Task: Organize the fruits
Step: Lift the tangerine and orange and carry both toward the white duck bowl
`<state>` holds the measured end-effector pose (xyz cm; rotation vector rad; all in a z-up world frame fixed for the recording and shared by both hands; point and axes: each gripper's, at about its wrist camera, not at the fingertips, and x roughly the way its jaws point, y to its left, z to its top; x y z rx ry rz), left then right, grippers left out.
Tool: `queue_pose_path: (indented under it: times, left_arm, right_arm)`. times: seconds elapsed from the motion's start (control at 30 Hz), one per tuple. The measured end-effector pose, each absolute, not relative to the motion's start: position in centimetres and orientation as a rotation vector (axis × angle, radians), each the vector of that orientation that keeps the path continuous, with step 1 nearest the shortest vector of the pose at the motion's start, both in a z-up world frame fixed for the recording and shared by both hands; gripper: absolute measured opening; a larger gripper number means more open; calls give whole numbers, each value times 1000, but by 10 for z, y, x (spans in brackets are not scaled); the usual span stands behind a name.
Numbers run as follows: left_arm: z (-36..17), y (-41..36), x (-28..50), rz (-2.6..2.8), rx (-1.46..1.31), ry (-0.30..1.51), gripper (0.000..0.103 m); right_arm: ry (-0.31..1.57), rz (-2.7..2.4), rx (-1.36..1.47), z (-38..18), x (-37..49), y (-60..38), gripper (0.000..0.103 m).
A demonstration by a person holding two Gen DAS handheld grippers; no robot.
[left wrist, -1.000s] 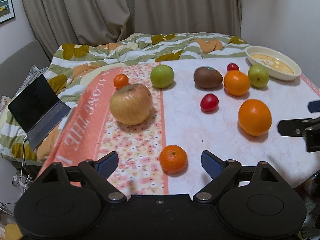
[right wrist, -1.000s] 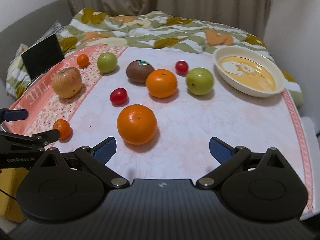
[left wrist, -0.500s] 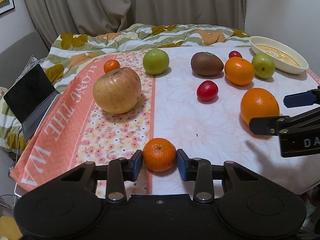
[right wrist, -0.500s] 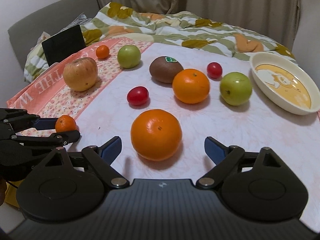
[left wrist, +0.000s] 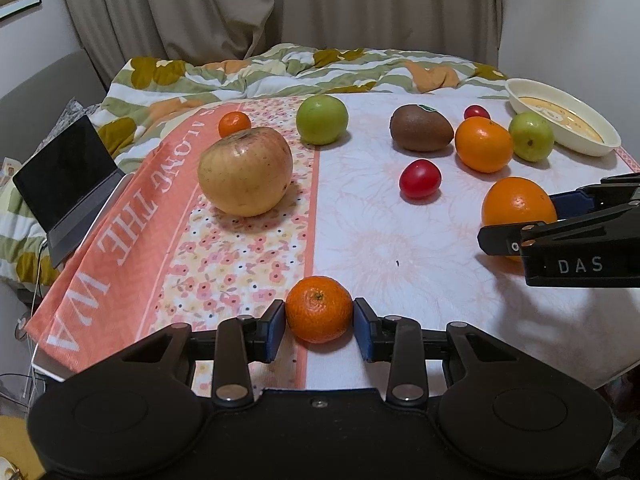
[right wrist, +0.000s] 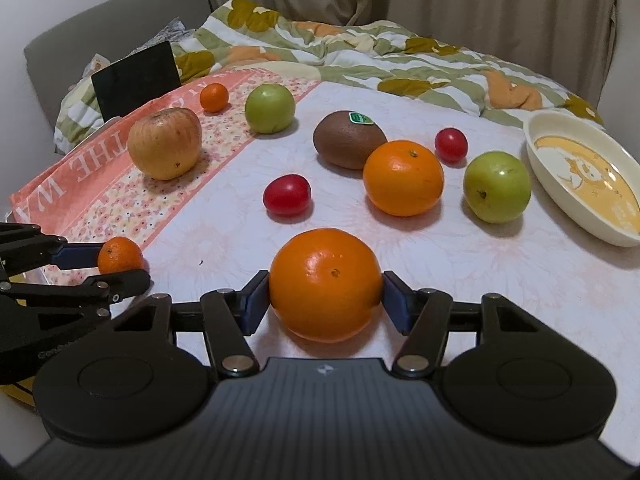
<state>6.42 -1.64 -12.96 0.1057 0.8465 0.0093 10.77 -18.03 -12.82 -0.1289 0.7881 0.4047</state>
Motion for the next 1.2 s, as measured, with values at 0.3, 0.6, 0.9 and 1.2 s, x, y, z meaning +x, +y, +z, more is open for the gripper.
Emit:
queue_pose_path:
  times: [0.3, 0.6, 0.9, 1.2]
  left_arm:
    - [-102, -21, 55, 13, 79, 817, 40]
    - [-48, -42, 55, 0, 49, 760, 40]
    - [7, -80, 80, -100, 46, 646, 40]
    - [33, -133, 145, -261, 72, 606, 40]
  right_arm:
    - [778, 414, -107, -111, 97, -193, 74]
    - [737, 377, -73, -64, 76, -230, 74]
    - [658, 260, -36, -7, 81, -293, 74]
    - [633, 102, 2, 22, 127, -363, 74]
